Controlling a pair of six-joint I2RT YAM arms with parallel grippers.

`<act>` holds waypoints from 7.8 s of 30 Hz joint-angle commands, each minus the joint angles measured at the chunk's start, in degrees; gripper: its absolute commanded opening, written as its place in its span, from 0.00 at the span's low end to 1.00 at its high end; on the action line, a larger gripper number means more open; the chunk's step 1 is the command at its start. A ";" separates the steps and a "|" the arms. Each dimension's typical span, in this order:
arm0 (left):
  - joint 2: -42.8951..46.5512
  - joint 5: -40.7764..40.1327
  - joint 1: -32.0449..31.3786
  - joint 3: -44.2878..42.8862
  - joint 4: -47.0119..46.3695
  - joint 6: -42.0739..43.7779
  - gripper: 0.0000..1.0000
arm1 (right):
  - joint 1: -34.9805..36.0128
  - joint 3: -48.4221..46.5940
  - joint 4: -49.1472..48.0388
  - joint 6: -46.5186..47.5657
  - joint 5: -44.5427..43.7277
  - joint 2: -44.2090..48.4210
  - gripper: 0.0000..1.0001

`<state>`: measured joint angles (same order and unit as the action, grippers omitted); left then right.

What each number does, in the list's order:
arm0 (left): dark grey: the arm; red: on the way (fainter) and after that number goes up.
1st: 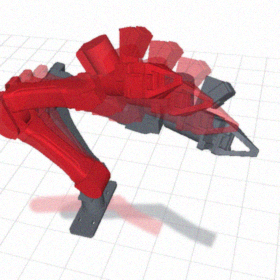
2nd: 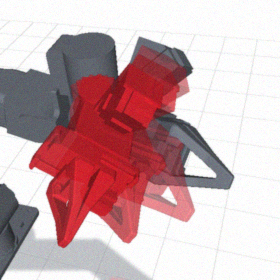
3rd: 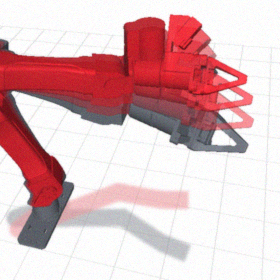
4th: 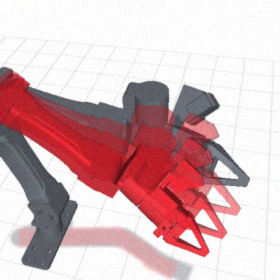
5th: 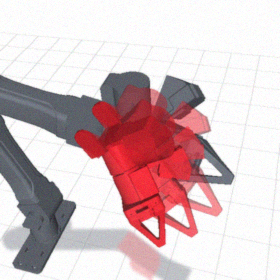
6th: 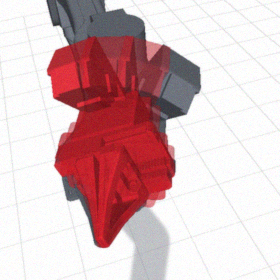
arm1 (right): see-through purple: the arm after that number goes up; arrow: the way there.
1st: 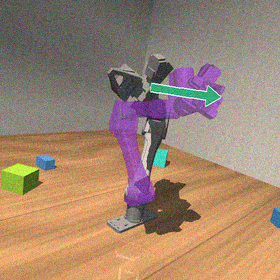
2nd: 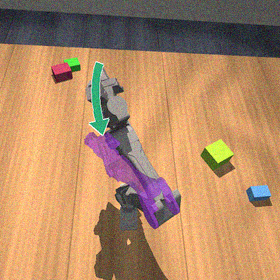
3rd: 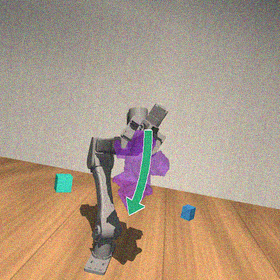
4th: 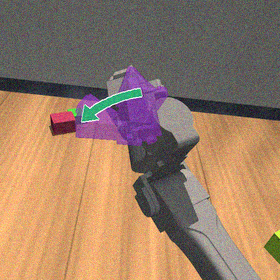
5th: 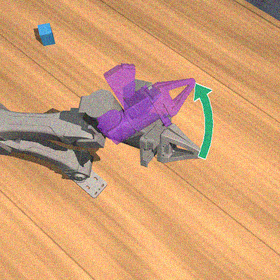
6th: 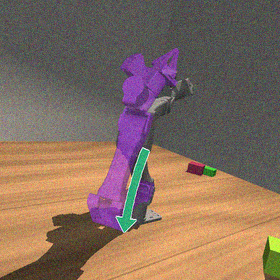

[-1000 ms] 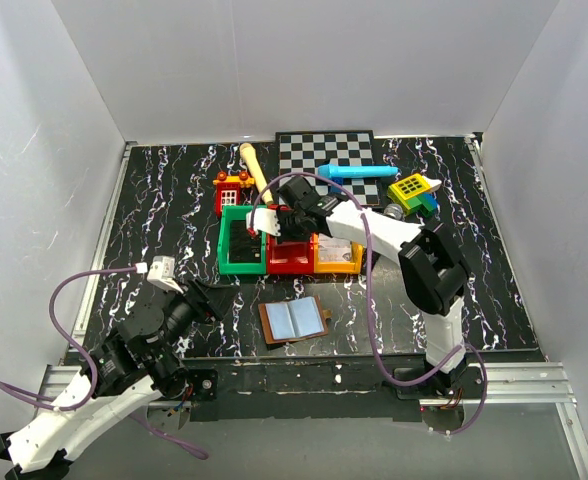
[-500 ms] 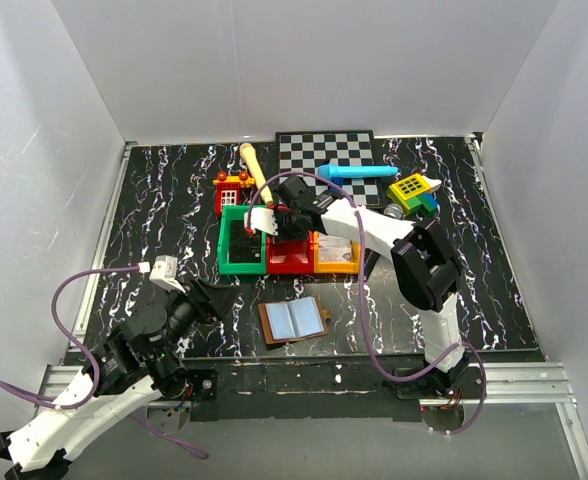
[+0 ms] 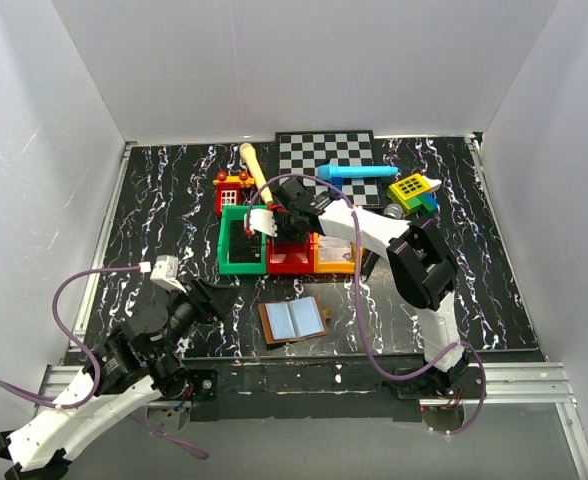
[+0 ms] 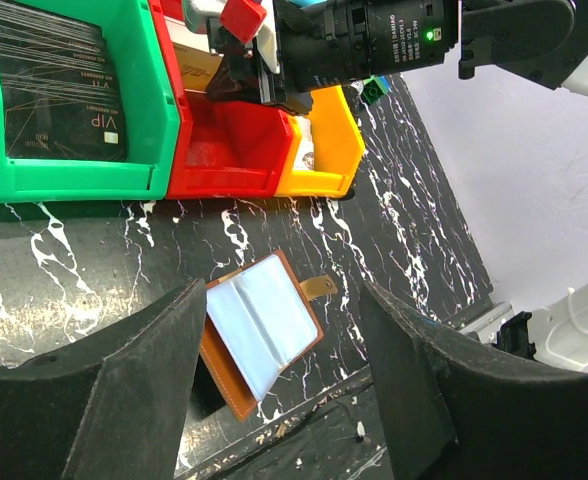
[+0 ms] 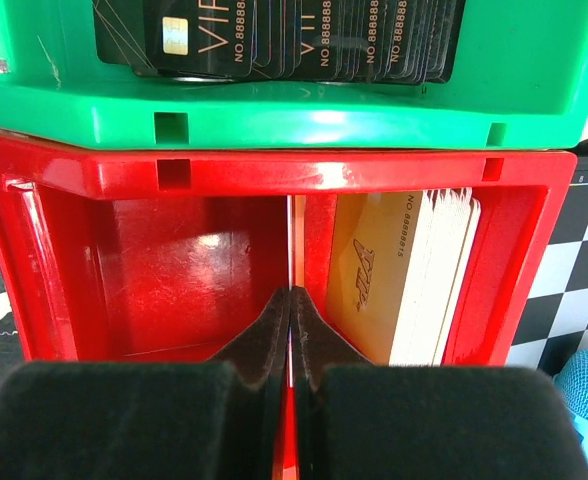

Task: Take the credit cards out of the card holder
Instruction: Place the credit card in the storage box, then remove the credit card from the card holder.

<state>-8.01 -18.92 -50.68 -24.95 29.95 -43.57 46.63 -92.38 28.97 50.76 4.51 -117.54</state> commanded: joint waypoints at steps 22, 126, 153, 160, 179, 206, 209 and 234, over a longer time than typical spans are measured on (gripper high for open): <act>-1.04 -0.16 0.40 0.16 -0.95 0.77 0.63 | -0.14 -3.51 -2.78 -2.69 -4.25 -1.99 0.09; -26.53 15.31 0.23 -0.36 -13.78 -0.99 0.60 | 7.68 40.96 0.12 -82.67 -10.23 33.42 0.36; -43.05 21.46 -1.09 -1.07 -24.23 -1.51 0.56 | 9.27 44.29 -3.21 -79.49 4.80 54.07 0.01; -47.70 23.05 -1.09 -0.80 -28.46 -1.25 0.56 | 9.27 49.92 -8.05 -83.54 5.94 56.01 0.01; -57.20 22.34 -6.98 -5.63 -28.90 2.88 0.63 | 9.27 48.43 -7.35 -83.90 5.33 56.36 0.01; -62.92 18.74 -7.77 -7.83 -26.26 3.05 0.60 | 9.27 48.08 -7.00 -83.90 5.42 55.66 0.01; -62.92 17.60 -7.77 -7.92 -25.13 2.53 0.56 | 9.27 47.82 -6.74 -83.72 5.42 55.57 0.01; -44.12 4.93 -7.68 -5.37 -12.10 -0.29 0.67 | 9.27 45.97 -4.19 -82.67 4.63 56.10 0.01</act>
<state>-57.84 -11.27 -58.26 -30.46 17.78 -44.10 55.75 -43.75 24.38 -32.62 9.26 -62.24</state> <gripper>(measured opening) 0.656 0.039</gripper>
